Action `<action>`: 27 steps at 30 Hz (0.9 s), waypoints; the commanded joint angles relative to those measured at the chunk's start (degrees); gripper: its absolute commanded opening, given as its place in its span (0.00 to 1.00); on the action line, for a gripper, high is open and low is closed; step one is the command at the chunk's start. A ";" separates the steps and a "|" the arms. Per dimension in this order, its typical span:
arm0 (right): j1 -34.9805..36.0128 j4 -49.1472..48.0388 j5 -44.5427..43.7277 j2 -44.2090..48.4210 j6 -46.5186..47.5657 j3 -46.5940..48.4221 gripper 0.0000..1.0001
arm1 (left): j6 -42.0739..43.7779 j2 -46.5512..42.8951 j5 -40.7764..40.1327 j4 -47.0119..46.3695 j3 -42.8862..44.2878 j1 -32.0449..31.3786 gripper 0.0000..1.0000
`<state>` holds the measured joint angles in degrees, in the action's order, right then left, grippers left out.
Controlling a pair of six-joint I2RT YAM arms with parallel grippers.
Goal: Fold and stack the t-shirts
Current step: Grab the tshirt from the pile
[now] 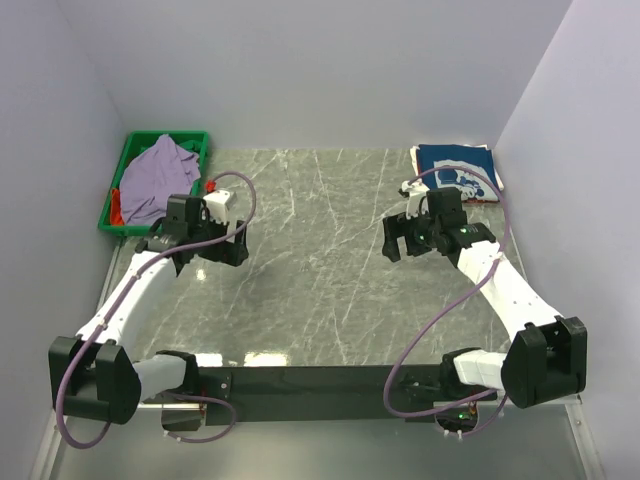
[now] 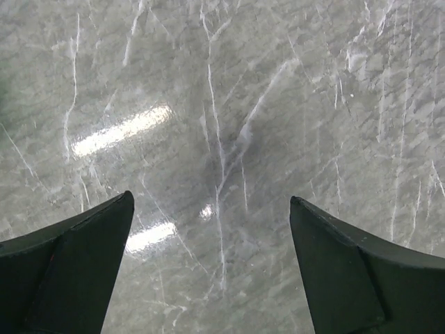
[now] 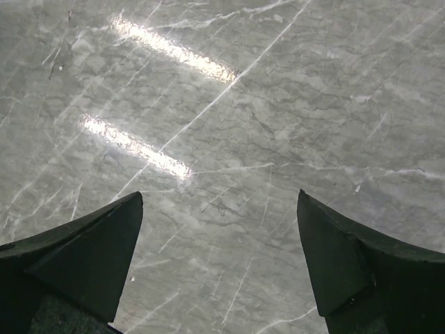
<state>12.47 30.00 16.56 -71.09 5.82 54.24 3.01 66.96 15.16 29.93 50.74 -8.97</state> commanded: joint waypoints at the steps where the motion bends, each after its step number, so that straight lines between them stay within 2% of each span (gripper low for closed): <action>1: -0.25 -0.82 0.32 -0.18 1.03 1.39 0.98 | -2.03 0.01 0.05 1.44 4.53 0.44 0.99; 5: -0.16 -0.56 0.23 -3.52 1.12 3.85 0.98 | -1.51 6.68 3.11 3.38 14.28 5.27 0.99; 8: -0.25 0.06 0.41 -6.25 0.77 6.83 0.98 | -1.69 13.88 2.77 3.72 27.07 10.36 0.99; 11: -0.25 -0.20 0.58 -8.53 0.42 8.07 0.98 | -2.21 23.02 1.28 3.73 38.50 15.20 0.99; 13: -0.16 -0.55 0.58 -10.12 0.24 8.60 0.98 | -2.21 30.03 -1.26 3.29 43.63 18.09 0.96; 17: -0.25 -0.29 1.11 -13.63 0.24 10.79 0.98 | -2.13 41.65 -3.90 3.11 56.88 21.80 0.94; 20: -0.16 -0.56 1.11 -15.91 0.07 12.11 0.98 | -1.51 50.09 -8.11 3.21 63.58 23.65 0.93; 27: -0.25 0.06 2.16 -20.75 -0.29 15.19 0.99 | 1.21 63.19 -12.87 -0.22 69.14 25.23 0.92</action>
<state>12.47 30.26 17.72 -90.70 5.80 65.91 2.57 127.59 5.96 31.38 116.14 16.29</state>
